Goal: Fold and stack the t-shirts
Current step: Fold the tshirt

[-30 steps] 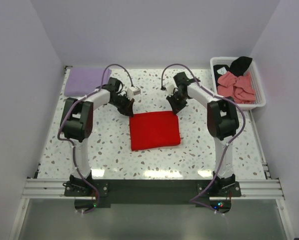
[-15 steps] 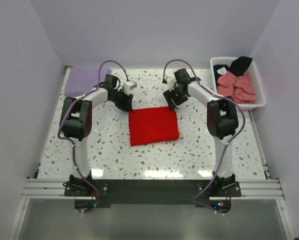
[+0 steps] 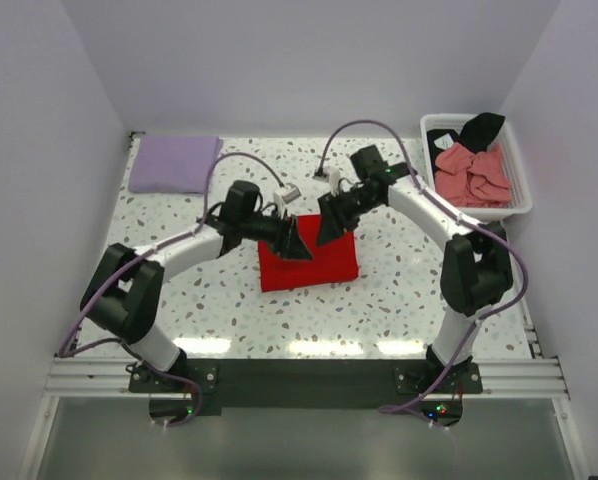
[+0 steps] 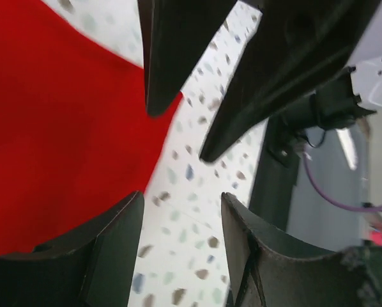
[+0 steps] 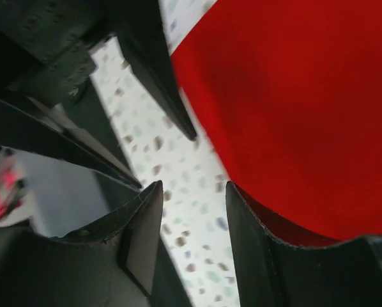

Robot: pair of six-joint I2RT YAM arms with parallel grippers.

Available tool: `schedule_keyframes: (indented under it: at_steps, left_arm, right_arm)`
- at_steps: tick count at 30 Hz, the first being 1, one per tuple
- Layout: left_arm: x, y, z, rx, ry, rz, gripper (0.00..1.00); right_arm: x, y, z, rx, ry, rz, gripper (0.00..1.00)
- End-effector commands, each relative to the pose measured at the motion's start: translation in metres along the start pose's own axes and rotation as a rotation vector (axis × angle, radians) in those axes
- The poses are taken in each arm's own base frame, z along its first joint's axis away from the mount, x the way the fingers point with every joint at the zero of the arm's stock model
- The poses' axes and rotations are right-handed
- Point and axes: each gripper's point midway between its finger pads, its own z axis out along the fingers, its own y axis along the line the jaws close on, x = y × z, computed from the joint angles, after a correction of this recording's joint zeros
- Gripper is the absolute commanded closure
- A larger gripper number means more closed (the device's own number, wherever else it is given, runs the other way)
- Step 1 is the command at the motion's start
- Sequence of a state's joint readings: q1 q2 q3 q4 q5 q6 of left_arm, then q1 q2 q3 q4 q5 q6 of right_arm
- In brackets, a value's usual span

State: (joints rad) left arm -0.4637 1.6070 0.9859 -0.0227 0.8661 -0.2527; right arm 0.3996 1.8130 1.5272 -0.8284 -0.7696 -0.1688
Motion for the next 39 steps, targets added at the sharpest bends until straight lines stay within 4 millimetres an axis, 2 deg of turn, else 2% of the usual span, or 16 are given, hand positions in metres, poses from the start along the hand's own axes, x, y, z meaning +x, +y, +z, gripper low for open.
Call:
schedule_keyframes:
  at_steps: [1, 4, 5, 7, 9, 11, 12, 14, 16, 19, 23, 26, 30, 33, 38, 39]
  left_arm:
    - [0.027, -0.015, 0.017, 0.112, -0.002, -0.22, 0.44]
    - [0.055, -0.003, 0.028, 0.13, 0.051, -0.304, 0.44]
    - [0.059, 0.006, 0.031, 0.11, 0.066, -0.313, 0.44]
    - [0.085, 0.026, 0.038, 0.074, 0.133, -0.361, 0.45]
    - [0.11, 0.053, 0.036, 0.008, 0.174, -0.439, 0.45]
    - [0.123, 0.075, 0.026, -0.032, 0.178, -0.483, 0.45]
    - [0.137, 0.082, 0.023, -0.047, 0.208, -0.528, 0.44]
    - [0.144, 0.1, 0.012, -0.065, 0.227, -0.502, 0.44]
    - [0.16, 0.103, 0.002, -0.066, 0.282, -0.512, 0.43]
    - [0.164, 0.103, -0.011, -0.044, 0.295, -0.505, 0.43]
    - [0.167, 0.088, -0.022, 0.004, 0.315, -0.502, 0.41]
    - [0.163, 0.085, -0.036, 0.003, 0.293, -0.457, 0.41]
    - [0.143, 0.091, -0.054, -0.034, 0.23, -0.431, 0.41]
    - [0.11, 0.095, -0.069, -0.052, 0.158, -0.366, 0.4]
    - [0.046, 0.104, -0.109, -0.174, 0.0, -0.231, 0.37]
    - [0.038, 0.108, -0.119, -0.206, -0.031, -0.243, 0.36]
  right_arm:
    - [0.058, 0.032, 0.031, -0.225, 0.173, 0.22, 0.53]
    - [0.089, 0.019, 0.05, -0.244, 0.262, 0.296, 0.55]
    - [0.099, 0.011, 0.055, -0.232, 0.285, 0.32, 0.55]
    - [0.111, -0.006, 0.066, -0.201, 0.31, 0.362, 0.55]
    - [0.114, -0.036, 0.072, -0.135, 0.267, 0.42, 0.55]
    - [0.124, -0.064, 0.075, -0.111, 0.265, 0.5, 0.54]
    - [0.13, -0.072, 0.076, -0.102, 0.277, 0.527, 0.55]
    - [0.144, -0.084, 0.075, -0.102, 0.296, 0.58, 0.55]
    - [0.153, -0.088, 0.073, -0.098, 0.31, 0.584, 0.55]
    - [0.163, -0.086, 0.067, -0.101, 0.326, 0.613, 0.55]
    - [0.169, -0.079, 0.055, -0.12, 0.325, 0.647, 0.54]
    - [0.157, -0.065, 0.035, -0.153, 0.318, 0.579, 0.53]
    - [0.121, -0.057, 0.007, -0.117, 0.24, 0.423, 0.51]
    - [0.095, -0.068, -0.006, -0.047, 0.204, 0.336, 0.52]
    - [0.025, -0.079, -0.027, 0.149, 0.031, 0.154, 0.51]
    - [0.019, -0.084, -0.029, 0.227, 0.029, 0.124, 0.51]
